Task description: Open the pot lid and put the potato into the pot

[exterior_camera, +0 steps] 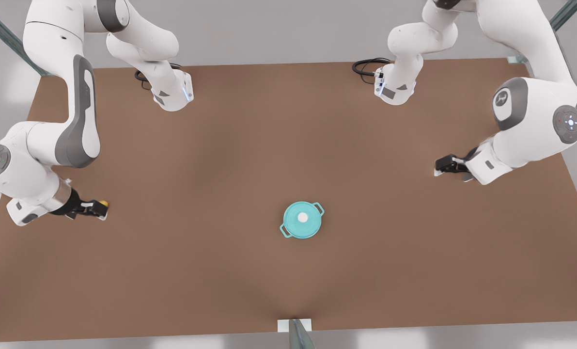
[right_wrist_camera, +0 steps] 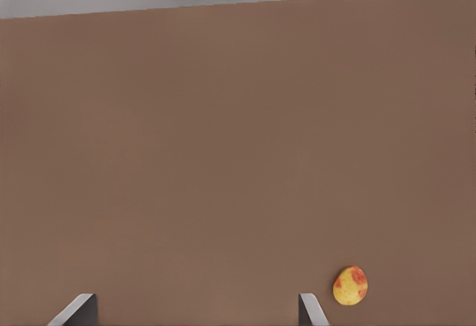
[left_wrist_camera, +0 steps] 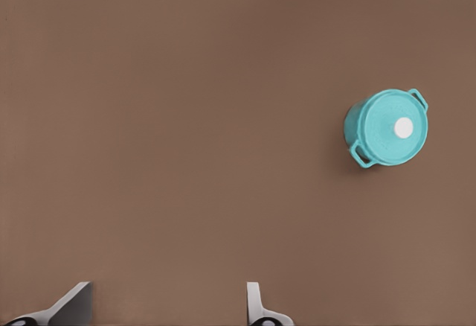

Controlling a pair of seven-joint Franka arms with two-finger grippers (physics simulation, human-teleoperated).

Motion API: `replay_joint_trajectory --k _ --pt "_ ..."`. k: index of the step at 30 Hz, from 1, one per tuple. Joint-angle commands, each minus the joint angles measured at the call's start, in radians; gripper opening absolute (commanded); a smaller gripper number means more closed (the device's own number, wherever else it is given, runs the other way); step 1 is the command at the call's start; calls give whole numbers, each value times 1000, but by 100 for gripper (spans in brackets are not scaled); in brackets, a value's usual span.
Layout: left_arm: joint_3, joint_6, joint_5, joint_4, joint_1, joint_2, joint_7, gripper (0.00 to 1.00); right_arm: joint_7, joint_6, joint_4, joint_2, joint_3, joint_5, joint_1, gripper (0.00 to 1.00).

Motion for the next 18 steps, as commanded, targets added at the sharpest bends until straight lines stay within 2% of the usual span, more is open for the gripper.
replay_joint_trajectory --k 1,3,4,6,9,11,12,15,18 --pt "-9 74 5 3 -29 -10 -64 100 -5 73 0 -1 0 0 0 100" --pt "-88 121 83 27 -52 12 -32 100 -5 72 0 -1 0 4 -2 100" --pt "-93 136 135 26 -128 42 -99 100 -4 50 -6 2 0 2 -3 100" --pt "-107 146 137 161 -298 157 -511 100 21 -96 -19 -1 -28 -24 -37 100" --pt "-108 214 204 159 -483 277 -901 100 31 -76 -72 -6 -29 0 -49 100" --pt "-108 257 244 161 -523 349 -998 100 31 78 -217 -21 -48 -4 -52 100" --pt "-108 292 258 162 -523 386 -1017 100 63 78 -246 -23 -49 -3 -46 100" --pt "-105 323 367 363 -621 573 -1221 100 289 114 -299 -26 -49 -12 -11 100" --pt "-87 415 375 371 -625 616 -1231 100 421 256 -336 -12 -68 -7 -18 100"
